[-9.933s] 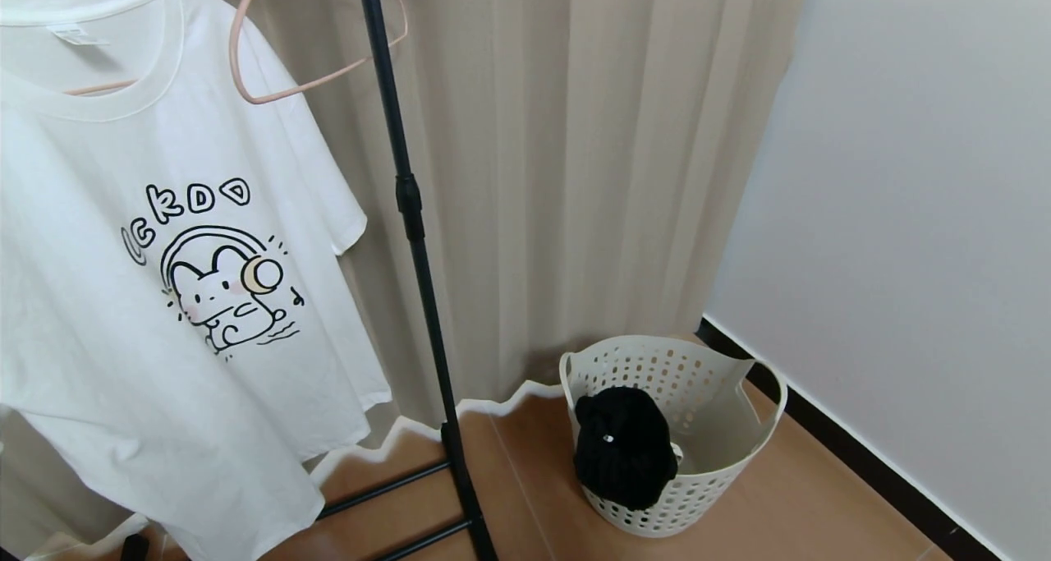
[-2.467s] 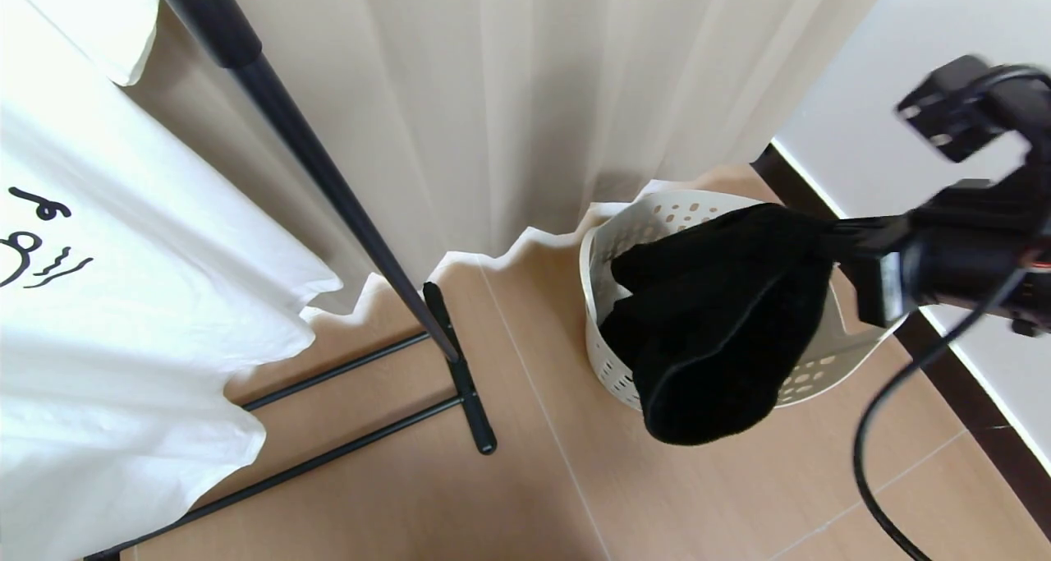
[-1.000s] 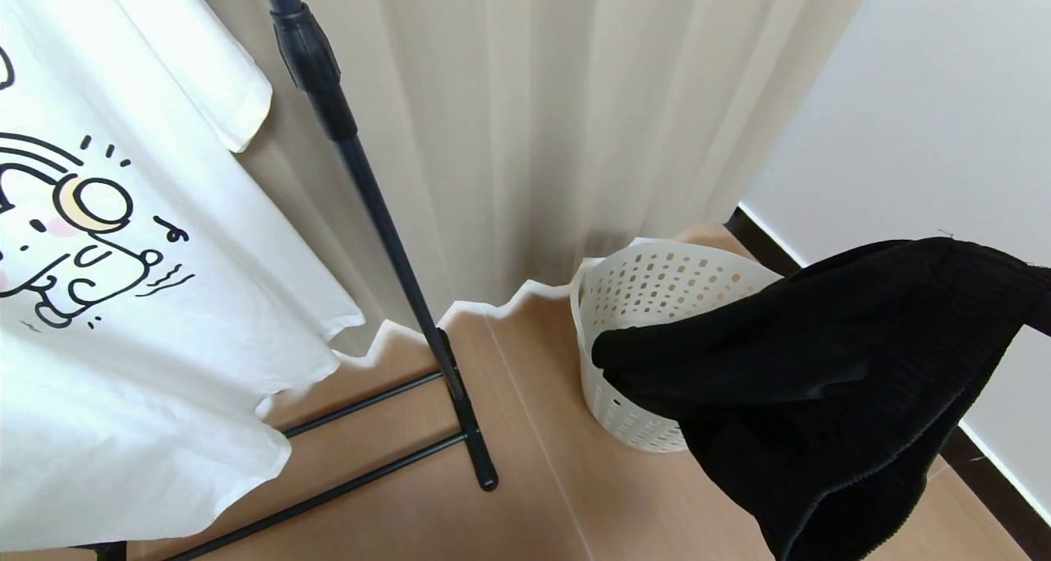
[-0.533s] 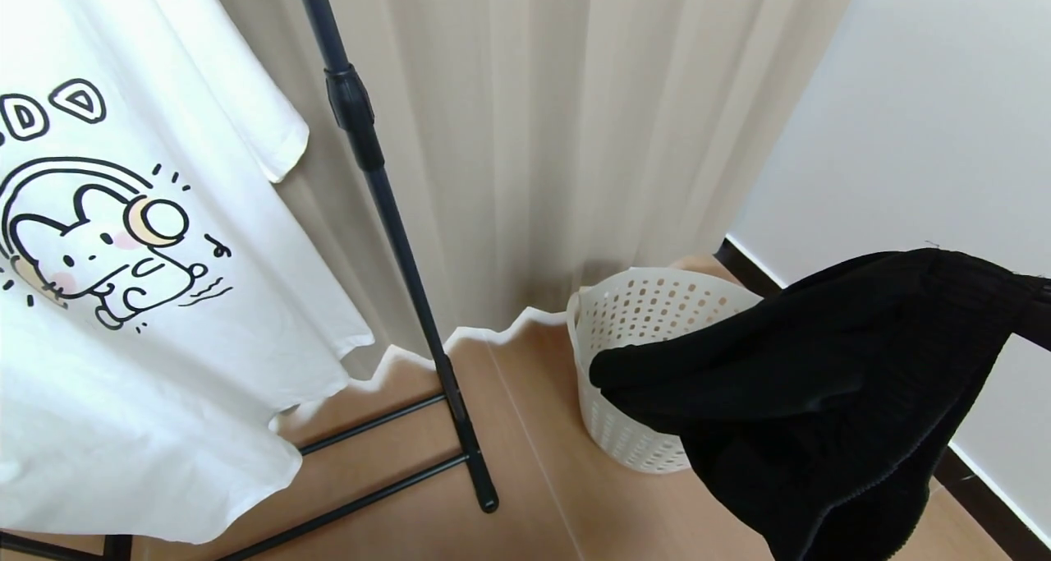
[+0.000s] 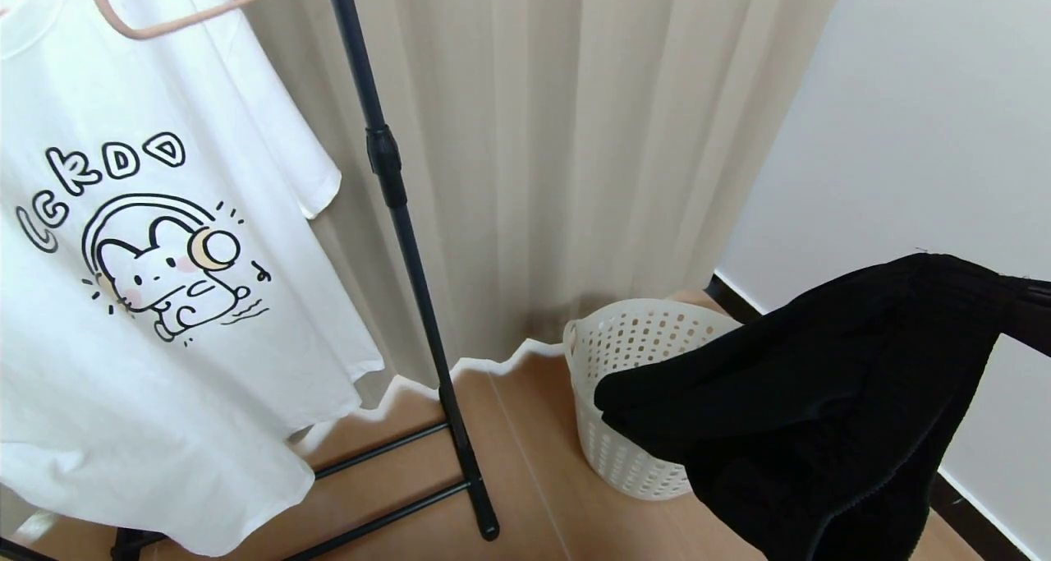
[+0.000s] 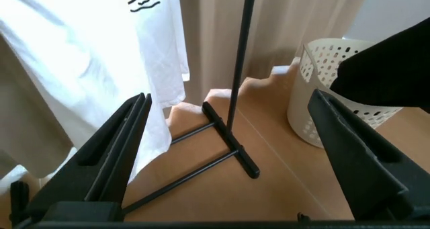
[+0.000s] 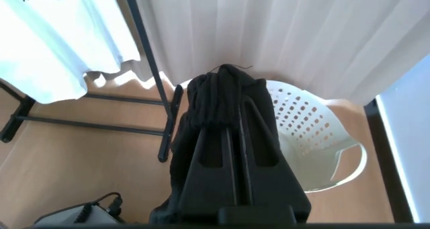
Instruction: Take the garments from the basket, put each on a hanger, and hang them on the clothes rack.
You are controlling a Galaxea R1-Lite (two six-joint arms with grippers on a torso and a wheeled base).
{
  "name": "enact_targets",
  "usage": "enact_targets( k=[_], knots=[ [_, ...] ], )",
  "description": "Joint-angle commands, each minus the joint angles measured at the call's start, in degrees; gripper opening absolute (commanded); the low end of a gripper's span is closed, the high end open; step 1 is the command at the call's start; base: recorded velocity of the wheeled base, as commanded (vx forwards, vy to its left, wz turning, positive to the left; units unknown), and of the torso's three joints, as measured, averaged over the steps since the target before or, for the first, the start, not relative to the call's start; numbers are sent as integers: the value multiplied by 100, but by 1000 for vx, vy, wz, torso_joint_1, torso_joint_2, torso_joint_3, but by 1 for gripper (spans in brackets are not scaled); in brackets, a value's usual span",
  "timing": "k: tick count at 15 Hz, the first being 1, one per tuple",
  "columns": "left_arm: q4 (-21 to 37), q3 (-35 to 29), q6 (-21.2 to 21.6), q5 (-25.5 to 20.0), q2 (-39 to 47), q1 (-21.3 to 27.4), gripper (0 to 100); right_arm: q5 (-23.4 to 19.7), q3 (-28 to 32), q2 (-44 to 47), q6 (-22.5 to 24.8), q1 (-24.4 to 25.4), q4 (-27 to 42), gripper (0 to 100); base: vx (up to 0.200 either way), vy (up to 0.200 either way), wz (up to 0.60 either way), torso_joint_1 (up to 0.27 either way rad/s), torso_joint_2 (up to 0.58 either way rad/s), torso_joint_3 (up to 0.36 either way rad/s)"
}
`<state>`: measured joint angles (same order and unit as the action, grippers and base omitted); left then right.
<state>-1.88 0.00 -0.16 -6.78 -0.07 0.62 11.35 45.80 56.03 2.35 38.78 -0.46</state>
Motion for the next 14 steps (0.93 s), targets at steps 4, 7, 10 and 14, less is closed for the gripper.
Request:
enact_targets(
  k=[4,7,10,14],
  knots=[
    [-6,0,-2,1,7,-1,100,-1,-10,66,2,-55,-6,0,0,0,0,24,-393,-150],
    [-6,0,-2,1,7,-1,100,-10,-18,66,2,-55,-6,0,0,0,0,76,-443,-167],
    [-6,0,-2,1,7,-1,100,-10,-18,66,2,-55,-6,0,0,0,0,116,-453,-154],
    [-6,0,-11,10,7,-1,100,-10,-71,66,20,-55,-6,0,0,0,0,143,-471,-278]
  ],
)
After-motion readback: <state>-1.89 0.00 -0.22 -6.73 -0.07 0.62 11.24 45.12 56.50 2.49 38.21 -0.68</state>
